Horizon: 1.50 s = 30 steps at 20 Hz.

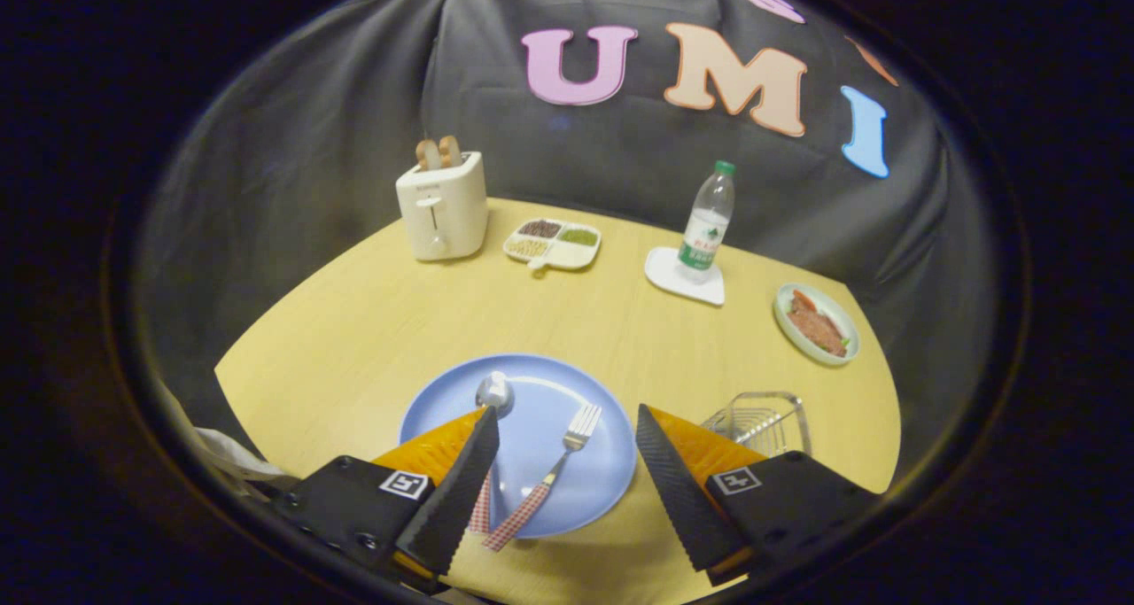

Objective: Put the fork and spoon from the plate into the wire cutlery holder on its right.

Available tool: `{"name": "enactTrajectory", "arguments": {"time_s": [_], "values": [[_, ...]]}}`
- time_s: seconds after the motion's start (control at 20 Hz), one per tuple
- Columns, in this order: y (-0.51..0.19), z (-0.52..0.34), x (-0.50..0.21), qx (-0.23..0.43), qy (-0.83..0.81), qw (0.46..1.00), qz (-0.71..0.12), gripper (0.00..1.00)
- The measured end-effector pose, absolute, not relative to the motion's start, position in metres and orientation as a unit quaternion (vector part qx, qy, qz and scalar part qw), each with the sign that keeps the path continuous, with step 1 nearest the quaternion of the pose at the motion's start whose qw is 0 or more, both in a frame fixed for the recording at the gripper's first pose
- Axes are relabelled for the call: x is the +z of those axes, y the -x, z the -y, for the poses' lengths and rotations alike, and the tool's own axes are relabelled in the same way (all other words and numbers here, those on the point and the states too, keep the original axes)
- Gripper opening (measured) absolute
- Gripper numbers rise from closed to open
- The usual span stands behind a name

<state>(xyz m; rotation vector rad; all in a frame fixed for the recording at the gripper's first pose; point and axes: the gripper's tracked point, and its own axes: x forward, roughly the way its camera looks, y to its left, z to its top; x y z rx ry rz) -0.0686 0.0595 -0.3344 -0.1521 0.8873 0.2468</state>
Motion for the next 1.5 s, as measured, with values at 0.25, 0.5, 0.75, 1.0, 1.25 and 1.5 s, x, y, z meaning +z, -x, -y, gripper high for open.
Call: {"name": "enactTrajectory", "arguments": {"time_s": [0.25, 0.5, 0.75, 1.0, 1.25, 1.5], "values": [[0.090, -0.052, -0.373, 0.114, 0.088, 0.858, -0.494, 0.97], [0.102, -0.046, -0.395, 0.105, 0.095, 0.835, -0.532, 0.89], [0.108, -0.041, -0.408, 0.105, 0.103, 0.823, -0.548, 0.77], [0.108, -0.040, -0.408, 0.104, 0.111, 0.821, -0.550, 0.38], [0.110, -0.038, -0.408, 0.102, 0.096, 0.821, -0.554, 0.15], [0.109, -0.032, -0.394, 0.110, 0.095, 0.815, -0.561, 0.08]]}}
